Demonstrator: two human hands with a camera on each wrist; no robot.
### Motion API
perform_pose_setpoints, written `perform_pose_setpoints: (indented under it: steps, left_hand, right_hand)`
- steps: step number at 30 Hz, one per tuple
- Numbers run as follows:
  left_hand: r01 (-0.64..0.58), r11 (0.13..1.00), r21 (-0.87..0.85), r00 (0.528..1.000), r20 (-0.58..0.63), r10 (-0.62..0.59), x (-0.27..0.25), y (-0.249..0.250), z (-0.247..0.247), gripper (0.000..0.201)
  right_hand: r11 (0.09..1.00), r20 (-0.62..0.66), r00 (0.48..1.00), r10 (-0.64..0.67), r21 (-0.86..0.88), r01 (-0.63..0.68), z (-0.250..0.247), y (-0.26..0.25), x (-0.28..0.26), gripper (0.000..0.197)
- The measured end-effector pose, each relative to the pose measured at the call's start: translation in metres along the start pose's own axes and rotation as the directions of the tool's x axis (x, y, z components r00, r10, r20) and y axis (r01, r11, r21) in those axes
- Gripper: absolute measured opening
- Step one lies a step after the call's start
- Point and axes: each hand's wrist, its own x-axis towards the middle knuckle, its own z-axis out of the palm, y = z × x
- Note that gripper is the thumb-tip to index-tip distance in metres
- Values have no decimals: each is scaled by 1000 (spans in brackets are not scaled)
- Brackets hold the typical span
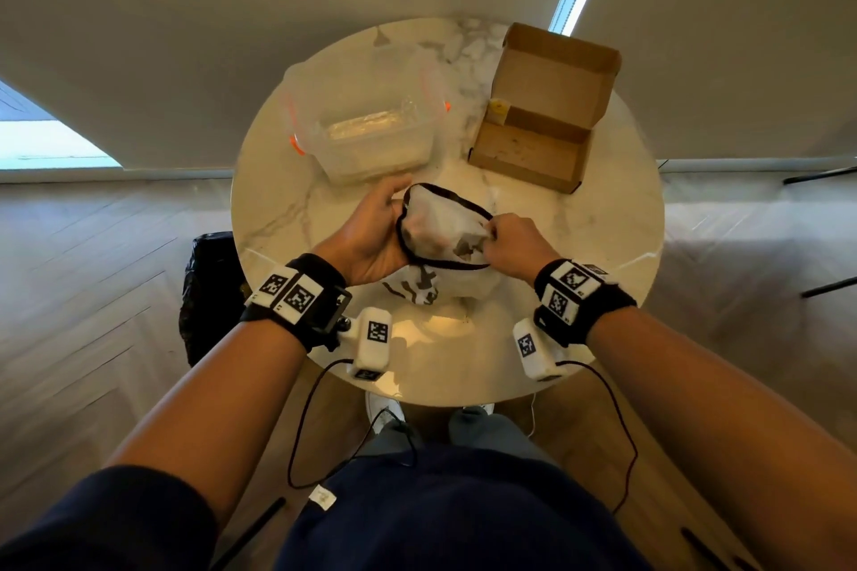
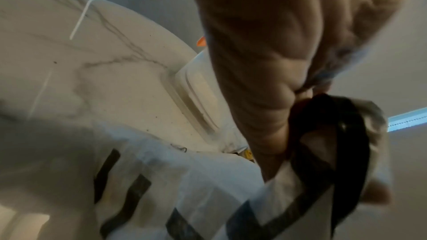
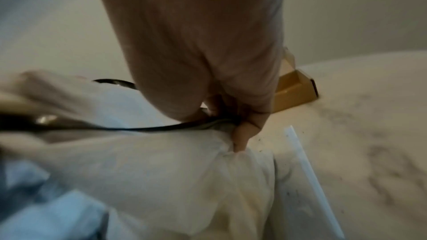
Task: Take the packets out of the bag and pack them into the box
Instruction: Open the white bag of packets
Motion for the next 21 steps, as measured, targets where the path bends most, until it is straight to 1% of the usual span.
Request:
perform_pose_setpoints:
  steps: [1,2,3,4,5,7,8,9,10,11,12,14,15,16,18,19,21]
  left_hand:
    - [10,999,35,1000,2,-10,-3,-3,-3,51]
    - [10,994,109,1000,-10,-9,-6,-6,-7,44]
    - [13,977,211,1000,-26,-8,-9,-9,-12,41]
    - [29,943,331,999,-41,-17,-11,-11,-17,41]
    - [56,888,456,997,-69,-28,-12,-14,-24,42]
    - [135,731,669,986,-166,-31,-9,-22,-37,32]
    - [181,655,734,975,-221,-22,-7,-26,-43,23]
    - [230,606,762,960,-279,-14,-4,-30,-48,17]
    - [267,601,753,947,-321,-20,-2,-34,-51,17]
    - [287,643,710,940,-339,-45,0,-37,-53,20]
    - [285,726,625,939,-333,-82,2,-38,-54,25]
    - [231,894,383,947,-300,-116,4,-36,-50,31]
    - [183,951,250,952,-288,-108,5,-33,-48,32]
    - [128,983,134,957,-275,-87,7,-29,-46,32]
    - [42,999,-23,966,-255,-47,12,-21,-43,33]
    - [22,998,-61,966,-254,-37,16,-18,-41,35]
    - [3,996,-88,963,-268,-26,24,-11,-35,41]
  right_hand:
    - [997,-21,1000,6,79,-4,1,2,1,19]
    - [979,-19,999,30,202,-26,1,5,3,20]
    - [933,3,999,54,355,-52,0,5,3,20]
    - [856,33,997,69,512,-76,-2,4,4,19]
    - [758,66,995,76,644,-101,-4,2,3,19]
    - [586,123,988,94,796,-155,-11,-3,-2,23]
    - [525,134,986,99,835,-166,-15,-6,-4,25]
    - [465,142,984,107,868,-176,-18,-7,-5,25]
    - [408,156,979,132,891,-197,-18,-7,-5,23]
    - [370,174,972,159,902,-222,-17,-7,-4,20]
    - [350,188,964,188,905,-244,-15,-6,-3,17]
    - [346,195,955,226,900,-265,-10,-4,-3,13]
    - [361,197,955,224,893,-269,-9,-3,-4,12]
    - [376,205,953,223,884,-278,-6,1,-3,13]
    - [440,217,953,211,850,-291,0,8,-4,19]
    - [507,216,955,203,811,-291,3,11,-4,23]
    - [724,166,976,144,654,-218,7,17,-2,28]
